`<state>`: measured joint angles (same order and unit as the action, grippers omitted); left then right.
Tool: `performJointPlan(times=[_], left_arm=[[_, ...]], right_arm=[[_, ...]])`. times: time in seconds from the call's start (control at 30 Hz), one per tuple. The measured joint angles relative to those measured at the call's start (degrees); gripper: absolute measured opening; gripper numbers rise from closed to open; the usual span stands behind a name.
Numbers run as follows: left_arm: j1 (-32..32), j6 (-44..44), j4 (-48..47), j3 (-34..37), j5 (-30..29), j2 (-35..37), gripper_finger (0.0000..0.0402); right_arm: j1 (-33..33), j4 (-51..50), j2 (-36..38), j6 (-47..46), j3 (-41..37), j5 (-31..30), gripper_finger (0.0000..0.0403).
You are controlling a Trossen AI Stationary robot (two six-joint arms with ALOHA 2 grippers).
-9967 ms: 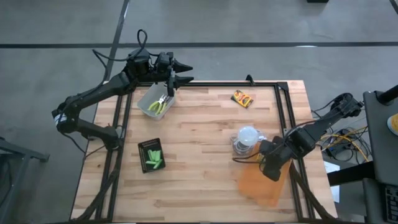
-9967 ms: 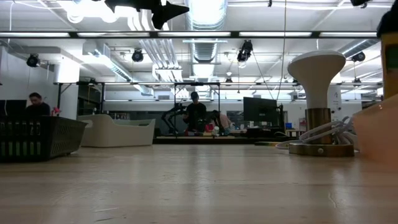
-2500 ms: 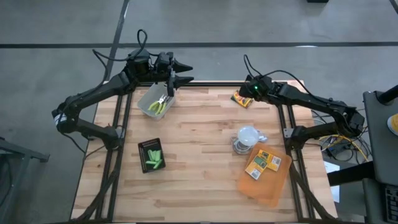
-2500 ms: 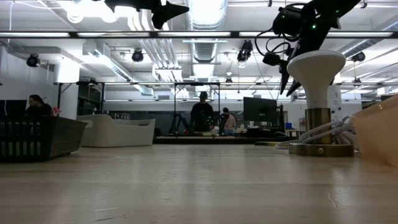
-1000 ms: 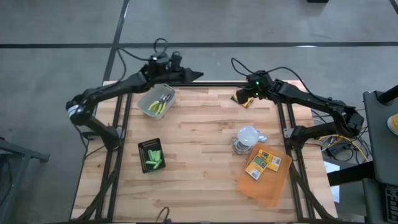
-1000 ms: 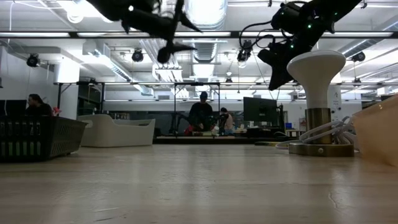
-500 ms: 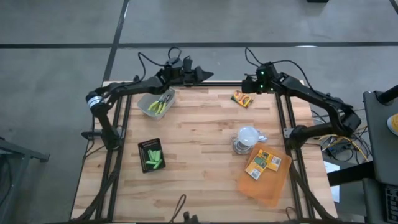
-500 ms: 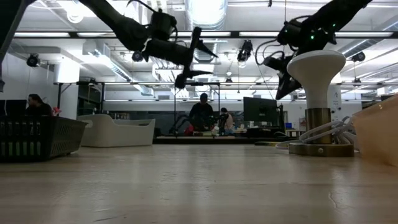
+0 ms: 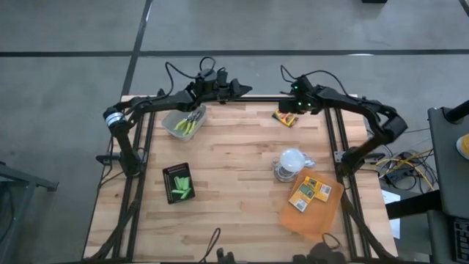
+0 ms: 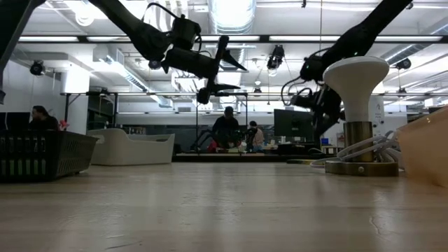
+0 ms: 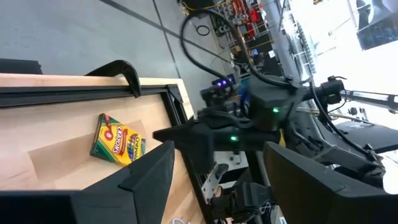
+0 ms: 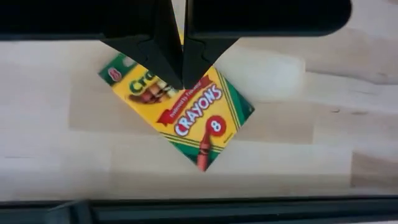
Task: Pick & Place School Supplies
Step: Put the yellow yellow crayon box into the orange bin
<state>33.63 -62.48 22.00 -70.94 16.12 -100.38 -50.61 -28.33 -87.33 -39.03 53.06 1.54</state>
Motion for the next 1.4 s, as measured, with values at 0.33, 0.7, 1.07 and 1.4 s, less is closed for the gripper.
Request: performJointPlan(times=[0.33,0.7,1.07,1.4], left_arm=[[-0.04,1.38,-0.13,0.0,-0.54,0.0,0.0252],[-0.02,2.87,-0.24,0.0,-0.6,0.0,0.0252],[0.02,2.93,-0.3,0.0,-0.64,0.0,0.0252],[0.04,3.02,-0.61,0.0,-0.76,0.0,0.0252]], right_arm=[[-0.09,-9.19,-13.41,2.5,11.14,0.11,0.0008],[-0.06,-19.14,-24.02,6.76,22.67,-0.15,0.0008],[0.57,-21.18,-26.28,8.2,23.46,0.31,0.0008],[5.12,-18.77,-25.04,10.25,23.1,14.12,0.0008]])
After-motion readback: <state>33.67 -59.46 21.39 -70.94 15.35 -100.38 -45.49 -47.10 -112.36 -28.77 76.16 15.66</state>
